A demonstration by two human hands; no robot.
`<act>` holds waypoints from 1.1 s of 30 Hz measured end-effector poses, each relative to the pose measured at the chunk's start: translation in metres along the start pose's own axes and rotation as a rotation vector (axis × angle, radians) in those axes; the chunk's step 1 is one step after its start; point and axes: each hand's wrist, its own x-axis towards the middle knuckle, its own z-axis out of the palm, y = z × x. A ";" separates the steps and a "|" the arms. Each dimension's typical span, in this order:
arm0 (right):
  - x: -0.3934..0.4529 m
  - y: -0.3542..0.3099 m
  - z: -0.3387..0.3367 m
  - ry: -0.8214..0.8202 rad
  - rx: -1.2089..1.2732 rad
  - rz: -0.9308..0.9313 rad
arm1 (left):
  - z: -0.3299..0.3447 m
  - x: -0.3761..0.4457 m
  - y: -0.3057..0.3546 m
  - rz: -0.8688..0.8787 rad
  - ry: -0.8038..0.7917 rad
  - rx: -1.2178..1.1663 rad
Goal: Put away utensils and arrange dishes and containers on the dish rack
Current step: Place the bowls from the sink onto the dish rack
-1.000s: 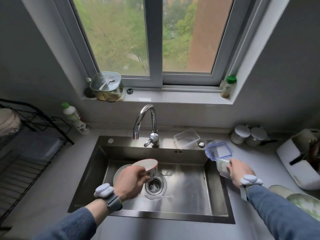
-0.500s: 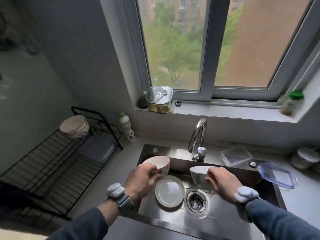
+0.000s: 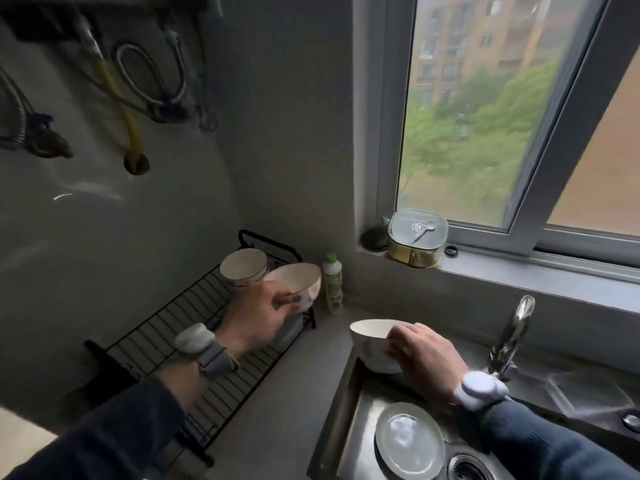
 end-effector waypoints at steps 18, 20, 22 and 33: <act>0.051 -0.085 -0.003 0.132 0.009 -0.027 | -0.026 0.096 -0.160 -0.163 -0.016 0.018; 0.051 -0.089 -0.005 0.156 0.010 -0.029 | -0.022 0.097 -0.160 -0.168 -0.030 0.025; 0.053 -0.093 -0.006 0.171 0.009 -0.029 | -0.019 0.096 -0.162 -0.178 -0.044 0.015; 0.061 -0.113 -0.006 0.162 0.013 -0.063 | -0.009 0.092 -0.157 -0.191 -0.096 0.027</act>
